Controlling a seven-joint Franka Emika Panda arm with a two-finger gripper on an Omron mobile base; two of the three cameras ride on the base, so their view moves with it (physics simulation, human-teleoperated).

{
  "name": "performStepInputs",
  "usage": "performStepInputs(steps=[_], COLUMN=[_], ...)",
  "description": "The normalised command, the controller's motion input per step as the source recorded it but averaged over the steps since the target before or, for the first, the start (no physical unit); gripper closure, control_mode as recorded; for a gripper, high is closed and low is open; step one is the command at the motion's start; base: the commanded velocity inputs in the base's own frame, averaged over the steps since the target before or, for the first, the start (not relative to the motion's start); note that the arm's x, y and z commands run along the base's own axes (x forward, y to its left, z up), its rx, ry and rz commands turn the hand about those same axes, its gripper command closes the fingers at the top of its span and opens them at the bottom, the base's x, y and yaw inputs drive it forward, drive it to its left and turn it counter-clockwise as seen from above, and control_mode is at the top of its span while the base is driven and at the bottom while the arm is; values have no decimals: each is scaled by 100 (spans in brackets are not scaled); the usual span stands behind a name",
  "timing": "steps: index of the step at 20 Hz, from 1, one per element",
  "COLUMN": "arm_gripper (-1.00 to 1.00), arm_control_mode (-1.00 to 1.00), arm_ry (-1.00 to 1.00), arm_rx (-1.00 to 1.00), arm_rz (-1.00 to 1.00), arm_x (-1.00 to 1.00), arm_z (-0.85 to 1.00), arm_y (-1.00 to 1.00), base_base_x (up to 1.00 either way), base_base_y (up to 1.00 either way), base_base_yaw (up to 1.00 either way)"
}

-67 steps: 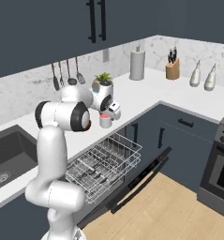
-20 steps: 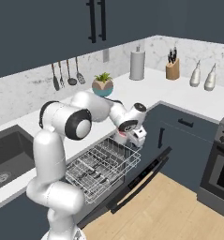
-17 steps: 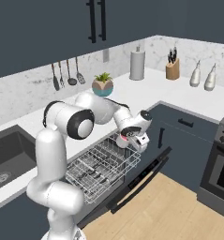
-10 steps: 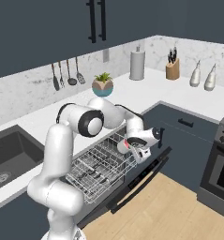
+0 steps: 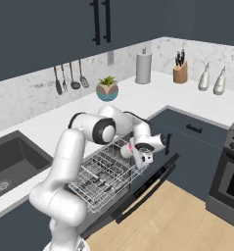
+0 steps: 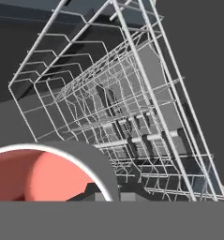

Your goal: Pick up the cup and bowl from the counter, place them in the dishwasher, and close the dishwasher door.

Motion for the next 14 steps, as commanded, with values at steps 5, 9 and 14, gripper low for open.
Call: performStepInputs(steps=[5, 9, 14], arm_gripper=[100, 100, 100], arm_control_mode=[-100, -100, -100], arm_ry=[24, 27, 26], arm_rx=[7, 13, 17], arm_rz=[-13, -19, -21], arm_x=[29, 19, 7], arm_z=[-33, -38, -26], arm_y=[12, 23, 28], base_base_x=[0, 0, 0], base_base_y=[0, 0, 0], base_base_yaw=[0, 0, 0])
